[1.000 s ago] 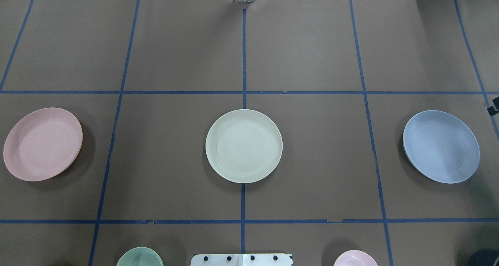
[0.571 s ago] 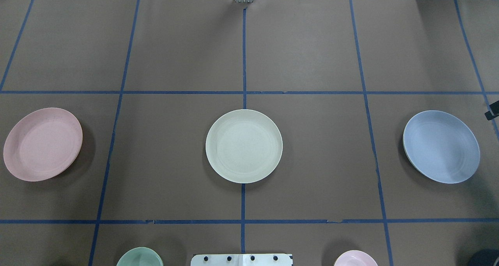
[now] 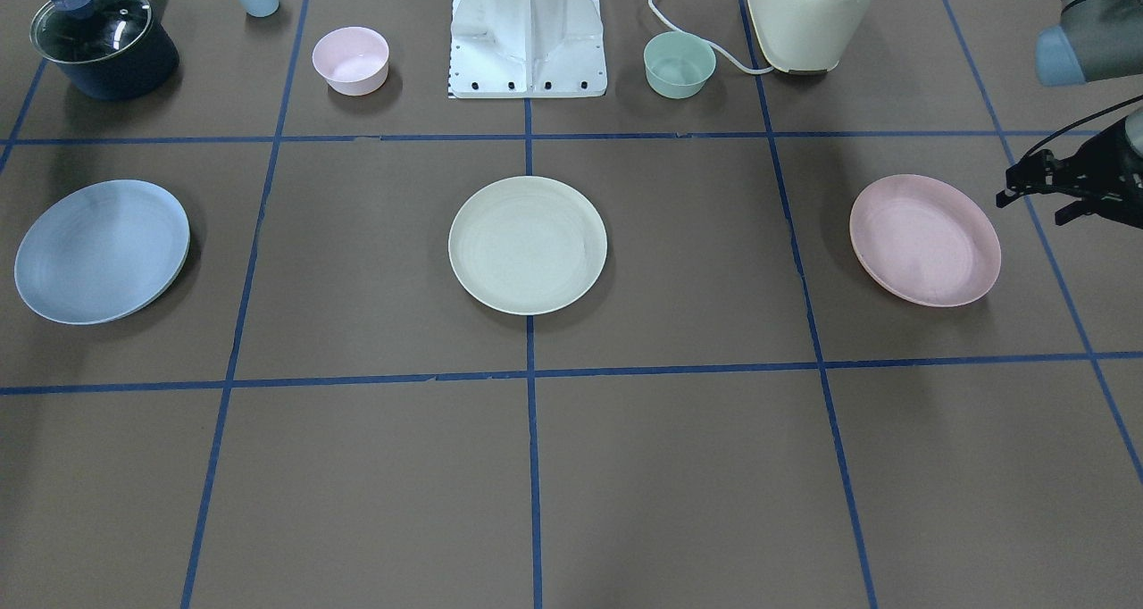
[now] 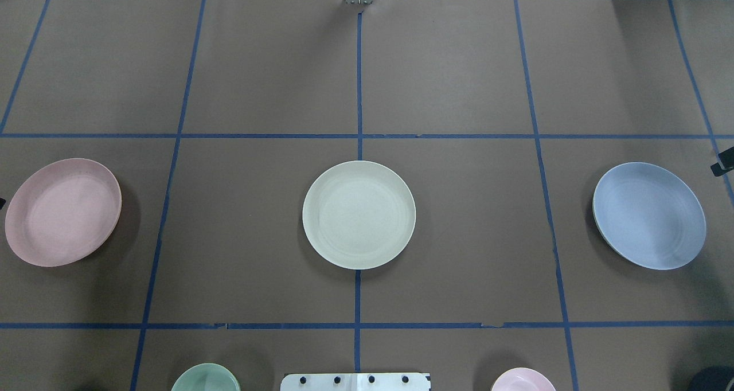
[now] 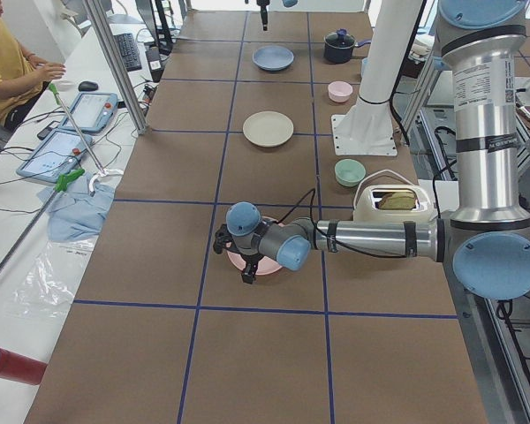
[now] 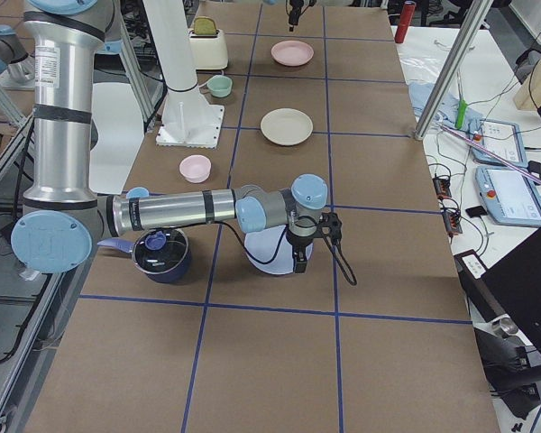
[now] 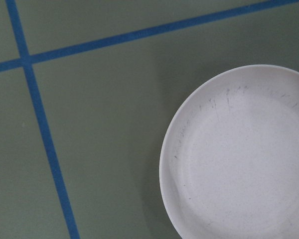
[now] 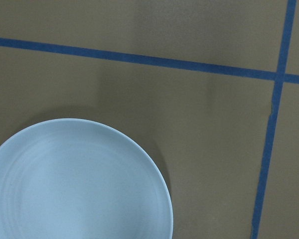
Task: Stack three plates with pink and blue
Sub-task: 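Reach the left gripper to the pink plate's rim and grasp it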
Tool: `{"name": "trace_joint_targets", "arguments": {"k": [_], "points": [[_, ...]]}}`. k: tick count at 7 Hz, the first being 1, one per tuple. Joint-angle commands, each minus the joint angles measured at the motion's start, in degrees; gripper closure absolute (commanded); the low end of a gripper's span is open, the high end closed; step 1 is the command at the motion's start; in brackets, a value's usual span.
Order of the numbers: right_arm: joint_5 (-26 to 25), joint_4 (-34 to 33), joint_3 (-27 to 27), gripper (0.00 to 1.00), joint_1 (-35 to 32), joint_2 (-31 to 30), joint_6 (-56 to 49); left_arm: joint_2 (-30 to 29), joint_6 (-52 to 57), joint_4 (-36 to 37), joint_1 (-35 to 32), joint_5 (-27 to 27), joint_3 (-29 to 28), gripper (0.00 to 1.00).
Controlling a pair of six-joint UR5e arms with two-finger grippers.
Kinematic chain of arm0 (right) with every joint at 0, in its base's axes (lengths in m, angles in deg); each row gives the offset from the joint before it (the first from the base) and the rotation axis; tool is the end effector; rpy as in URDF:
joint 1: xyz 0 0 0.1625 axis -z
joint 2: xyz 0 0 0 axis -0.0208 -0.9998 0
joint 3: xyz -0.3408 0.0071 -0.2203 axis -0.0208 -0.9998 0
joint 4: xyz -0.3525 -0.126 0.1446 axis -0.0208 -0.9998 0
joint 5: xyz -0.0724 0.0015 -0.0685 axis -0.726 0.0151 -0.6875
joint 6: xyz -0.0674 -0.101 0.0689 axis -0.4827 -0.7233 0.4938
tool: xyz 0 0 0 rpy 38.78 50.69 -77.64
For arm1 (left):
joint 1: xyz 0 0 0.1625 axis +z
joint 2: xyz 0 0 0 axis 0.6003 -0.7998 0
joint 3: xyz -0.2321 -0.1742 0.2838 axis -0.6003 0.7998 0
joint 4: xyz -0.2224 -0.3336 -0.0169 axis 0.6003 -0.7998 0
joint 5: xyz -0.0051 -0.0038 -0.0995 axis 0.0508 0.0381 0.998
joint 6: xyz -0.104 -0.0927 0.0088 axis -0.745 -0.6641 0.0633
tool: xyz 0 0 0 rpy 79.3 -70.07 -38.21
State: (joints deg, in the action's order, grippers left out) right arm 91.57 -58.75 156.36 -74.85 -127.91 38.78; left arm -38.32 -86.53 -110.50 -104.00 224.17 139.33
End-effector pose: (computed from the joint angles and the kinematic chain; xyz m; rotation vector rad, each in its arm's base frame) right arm -0.0954 -0.4520 0.6018 0.0103 -0.8022 -0.1327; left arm 0.1501 -0.4273 0.6455 0.0568 0.9170 0.2769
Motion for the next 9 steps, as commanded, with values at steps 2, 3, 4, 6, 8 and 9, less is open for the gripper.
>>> {"name": "trace_joint_targets", "arguments": {"k": [2,3,4,6,8,9], "points": [[1.98,-0.02,0.05,0.0,0.0,-0.07,0.03,-2.2,-2.62,-8.86,2.86,-0.03,-8.88,0.07],[2.07,-0.02,0.22,0.0,-0.08,-0.16,-0.06,-3.78,-4.54,-8.88,3.3,-0.03,-9.69,0.21],[2.07,-0.02,0.31,0.0,-0.08,-0.16,-0.06,-3.88,-4.82,-9.23,4.43,-0.03,-10.91,0.47],[2.25,-0.02,0.31,0.0,-0.08,-0.16,-0.06,-4.93,-6.13,-9.24,4.53,0.14,-12.15,1.0],[2.16,-0.02,-0.03,0.0,-0.08,-0.16,-0.06,-9.48,-15.67,-9.24,4.44,6.07,-10.41,1.0],[2.16,-0.02,-0.21,0.0,-0.08,-0.16,0.03,-11.07,-22.07,-8.63,4.53,8.73,-4.92,1.0]]}}
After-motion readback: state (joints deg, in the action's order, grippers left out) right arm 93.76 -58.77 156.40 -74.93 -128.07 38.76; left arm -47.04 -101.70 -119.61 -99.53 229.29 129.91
